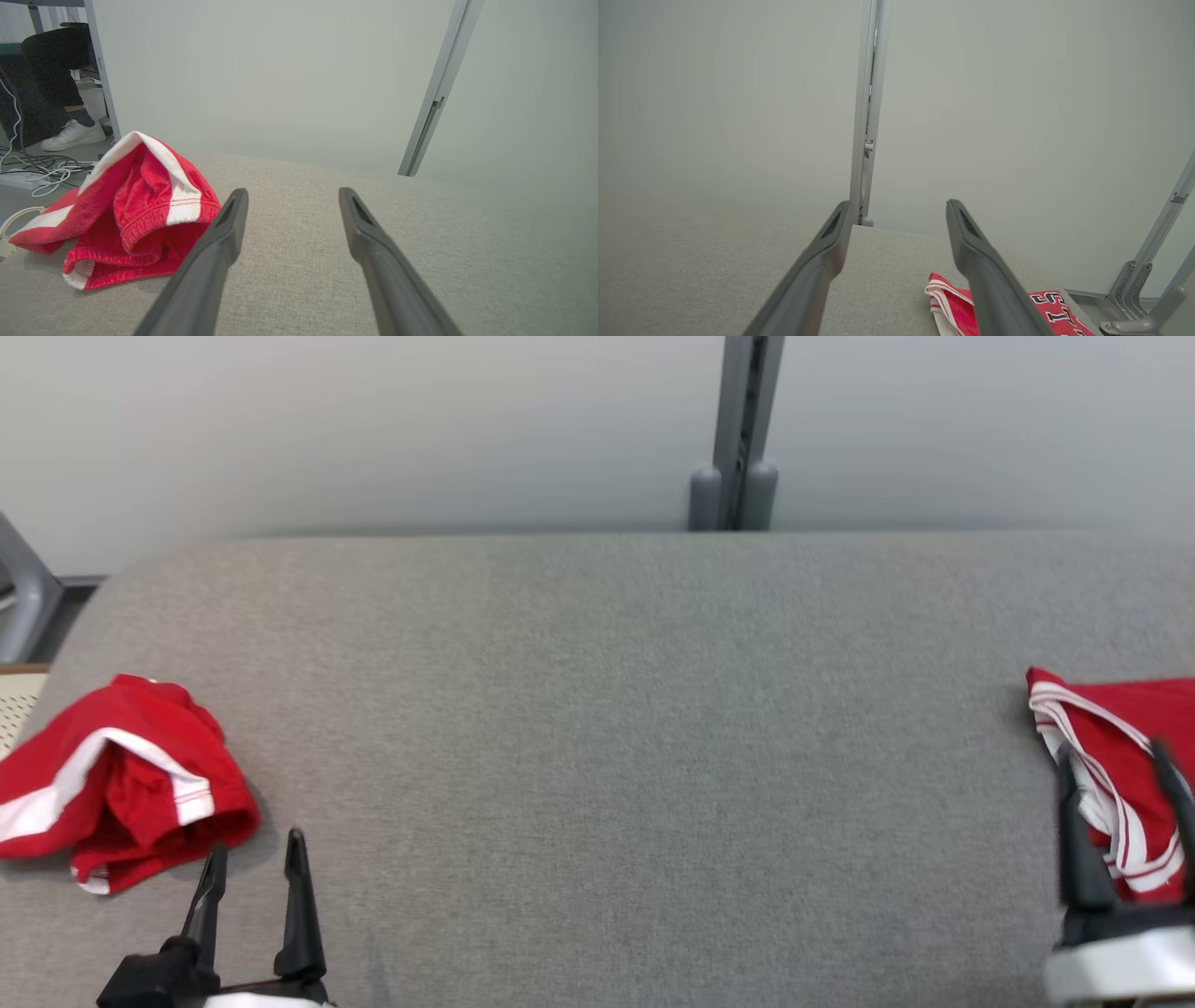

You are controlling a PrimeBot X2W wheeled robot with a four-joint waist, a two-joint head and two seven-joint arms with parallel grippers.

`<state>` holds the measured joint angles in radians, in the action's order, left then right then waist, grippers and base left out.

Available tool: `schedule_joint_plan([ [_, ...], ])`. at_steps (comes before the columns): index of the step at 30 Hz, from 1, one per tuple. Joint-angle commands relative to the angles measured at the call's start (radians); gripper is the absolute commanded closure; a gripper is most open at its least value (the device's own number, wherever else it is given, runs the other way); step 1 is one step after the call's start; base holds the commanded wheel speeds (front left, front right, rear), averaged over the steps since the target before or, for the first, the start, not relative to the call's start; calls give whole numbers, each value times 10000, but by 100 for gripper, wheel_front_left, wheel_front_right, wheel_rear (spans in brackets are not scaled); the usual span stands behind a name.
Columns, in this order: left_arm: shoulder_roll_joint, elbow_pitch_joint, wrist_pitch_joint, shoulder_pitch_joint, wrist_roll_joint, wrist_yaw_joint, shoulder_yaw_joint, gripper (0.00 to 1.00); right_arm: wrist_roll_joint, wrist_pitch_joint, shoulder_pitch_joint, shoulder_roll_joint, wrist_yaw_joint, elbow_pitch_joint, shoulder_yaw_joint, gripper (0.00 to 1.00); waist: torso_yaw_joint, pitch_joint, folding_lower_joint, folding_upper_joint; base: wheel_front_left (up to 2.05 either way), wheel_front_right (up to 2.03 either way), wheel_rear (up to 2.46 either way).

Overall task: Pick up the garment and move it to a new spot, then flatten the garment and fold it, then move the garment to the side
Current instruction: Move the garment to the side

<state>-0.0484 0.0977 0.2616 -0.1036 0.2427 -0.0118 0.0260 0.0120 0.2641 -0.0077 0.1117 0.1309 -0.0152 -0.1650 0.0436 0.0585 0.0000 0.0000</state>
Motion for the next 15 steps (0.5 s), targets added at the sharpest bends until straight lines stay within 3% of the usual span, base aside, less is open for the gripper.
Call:
schedule_joint_plan([
  [1, -40, 57, 47, -136, -67, 75, 118, 0, -40, 3, 360, -46, -2, -20, 114, 0, 341, -490, 0, 0, 0, 0, 0],
  [7, -40, 365, 47, -407, -230, 342, 304, 0, -61, 3, 1410, -480, -2, -537, 472, 0, 283, -842, 0, 0, 0, 0, 0],
  [15, -44, 618, 47, -352, -315, 529, 198, 0, 162, 4, 1482, -596, -2, -770, 460, 0, 26, -891, 0, 0, 0, 0, 0],
])
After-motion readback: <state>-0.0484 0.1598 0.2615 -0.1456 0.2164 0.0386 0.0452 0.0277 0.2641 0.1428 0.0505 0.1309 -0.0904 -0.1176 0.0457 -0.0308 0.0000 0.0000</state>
